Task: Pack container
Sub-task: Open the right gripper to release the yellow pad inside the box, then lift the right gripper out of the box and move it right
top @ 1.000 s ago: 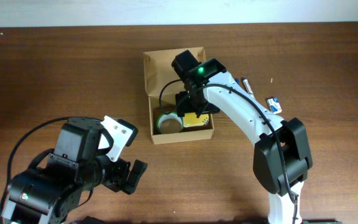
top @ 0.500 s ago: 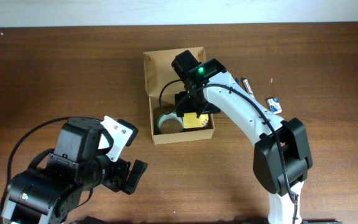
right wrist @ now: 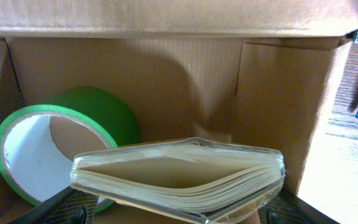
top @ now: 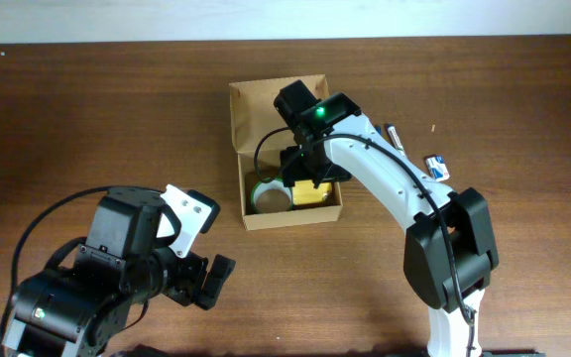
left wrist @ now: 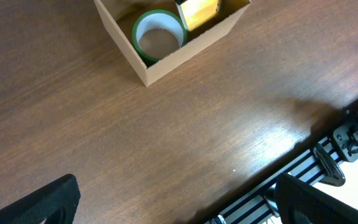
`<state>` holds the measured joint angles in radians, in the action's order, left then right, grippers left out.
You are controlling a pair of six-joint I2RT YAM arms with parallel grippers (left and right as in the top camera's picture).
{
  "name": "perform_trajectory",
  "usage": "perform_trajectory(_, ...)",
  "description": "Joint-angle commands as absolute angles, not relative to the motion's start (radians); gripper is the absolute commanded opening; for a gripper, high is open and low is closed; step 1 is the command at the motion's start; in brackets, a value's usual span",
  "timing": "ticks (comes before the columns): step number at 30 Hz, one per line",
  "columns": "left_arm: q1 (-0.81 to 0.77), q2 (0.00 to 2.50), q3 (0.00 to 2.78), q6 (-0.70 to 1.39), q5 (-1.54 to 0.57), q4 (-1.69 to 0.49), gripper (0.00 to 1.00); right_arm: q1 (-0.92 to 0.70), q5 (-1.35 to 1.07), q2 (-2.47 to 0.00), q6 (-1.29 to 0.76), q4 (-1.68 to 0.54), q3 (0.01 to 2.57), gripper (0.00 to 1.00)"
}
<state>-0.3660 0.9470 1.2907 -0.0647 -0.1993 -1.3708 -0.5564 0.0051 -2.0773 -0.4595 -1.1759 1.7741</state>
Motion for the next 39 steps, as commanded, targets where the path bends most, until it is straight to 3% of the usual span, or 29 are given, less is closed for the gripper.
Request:
perform_trajectory(1, -0.364, 0.941, 1.294, -0.084, -0.214, -1.37, 1.0, -0.564, -0.011, -2.084, -0.442, -1.19, 1.766, 0.8)
perform_trajectory(14, -0.364, 0.941, 1.294, -0.084, -0.214, -1.37, 1.0, -0.564, -0.011, -2.084, -0.423, -1.257, 1.786, 0.8)
perform_trajectory(23, -0.364, 0.941, 1.294, -0.084, -0.214, -1.37, 1.0, -0.564, -0.011, -2.084, -0.423, -1.264, 1.786, 0.93)
perform_trajectory(29, -0.364, 0.941, 1.294, -0.084, -0.214, -1.37, 0.99, -0.562, -0.011, -2.082, -0.421, -1.265, 1.791, 0.93)
perform_trajectory(39, -0.364, 0.941, 1.294, -0.084, -0.213, -1.37, 1.0, -0.555, 0.001, -2.041, -0.348, -1.338, 2.011, 0.93)
